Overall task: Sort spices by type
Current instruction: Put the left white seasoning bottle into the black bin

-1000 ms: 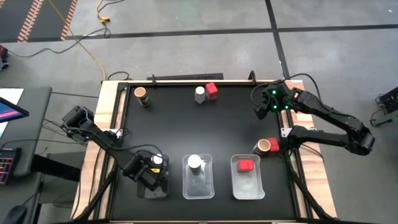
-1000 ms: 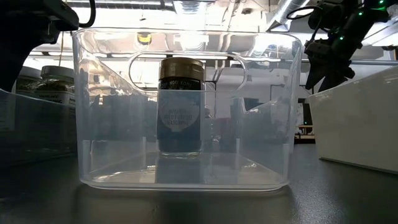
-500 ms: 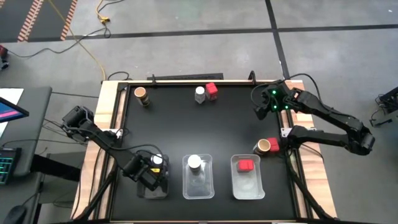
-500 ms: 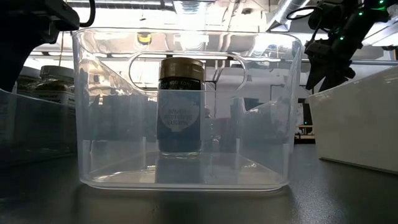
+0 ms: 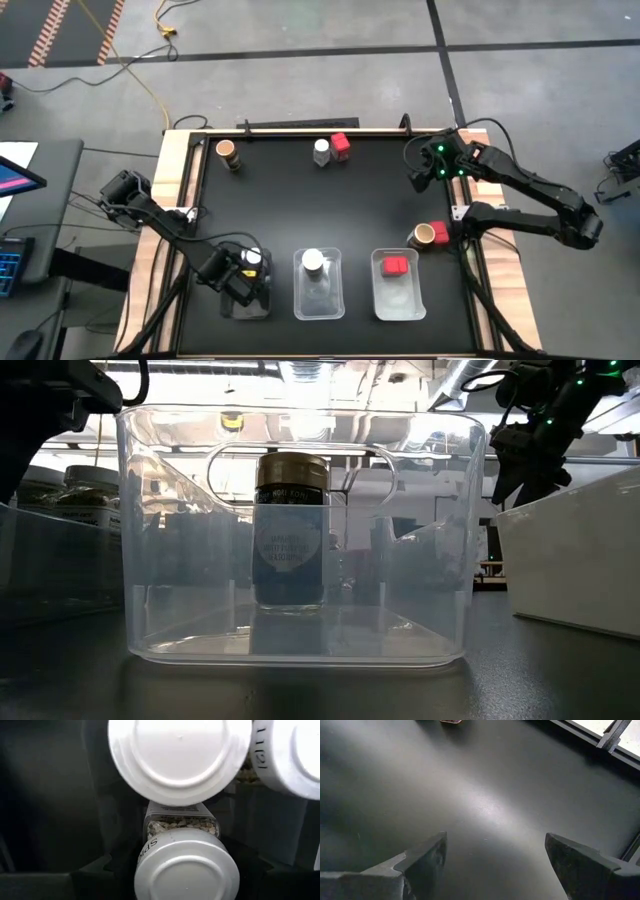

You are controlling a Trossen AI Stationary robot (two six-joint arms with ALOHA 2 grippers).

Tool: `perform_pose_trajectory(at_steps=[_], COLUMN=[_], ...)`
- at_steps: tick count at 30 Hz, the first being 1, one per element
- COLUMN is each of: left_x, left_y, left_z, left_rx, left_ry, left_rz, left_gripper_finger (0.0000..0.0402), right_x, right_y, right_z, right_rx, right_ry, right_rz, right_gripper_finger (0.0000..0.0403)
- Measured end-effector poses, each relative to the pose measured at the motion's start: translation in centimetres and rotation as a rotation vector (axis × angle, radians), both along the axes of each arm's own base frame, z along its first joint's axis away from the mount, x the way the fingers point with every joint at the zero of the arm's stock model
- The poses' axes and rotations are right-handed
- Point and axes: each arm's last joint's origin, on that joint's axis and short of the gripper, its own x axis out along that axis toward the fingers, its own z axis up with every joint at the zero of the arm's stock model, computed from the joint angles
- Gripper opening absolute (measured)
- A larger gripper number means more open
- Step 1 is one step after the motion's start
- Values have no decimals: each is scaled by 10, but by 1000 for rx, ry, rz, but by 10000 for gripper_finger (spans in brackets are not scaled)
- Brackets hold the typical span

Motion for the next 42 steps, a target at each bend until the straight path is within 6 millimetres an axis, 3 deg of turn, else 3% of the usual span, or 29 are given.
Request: perform_pose_trajectory(at_steps=[42], left_x=[-2], left_y=[1], left_z=[14], left_rx=[23], left_ry=[40], left_rz=[34], left_gripper_finger=[222], right_x=[0], right_y=[0], right_z=[0], right_rx=[-1], right_ry=[1], right_rz=[1], right_gripper_finger=[363])
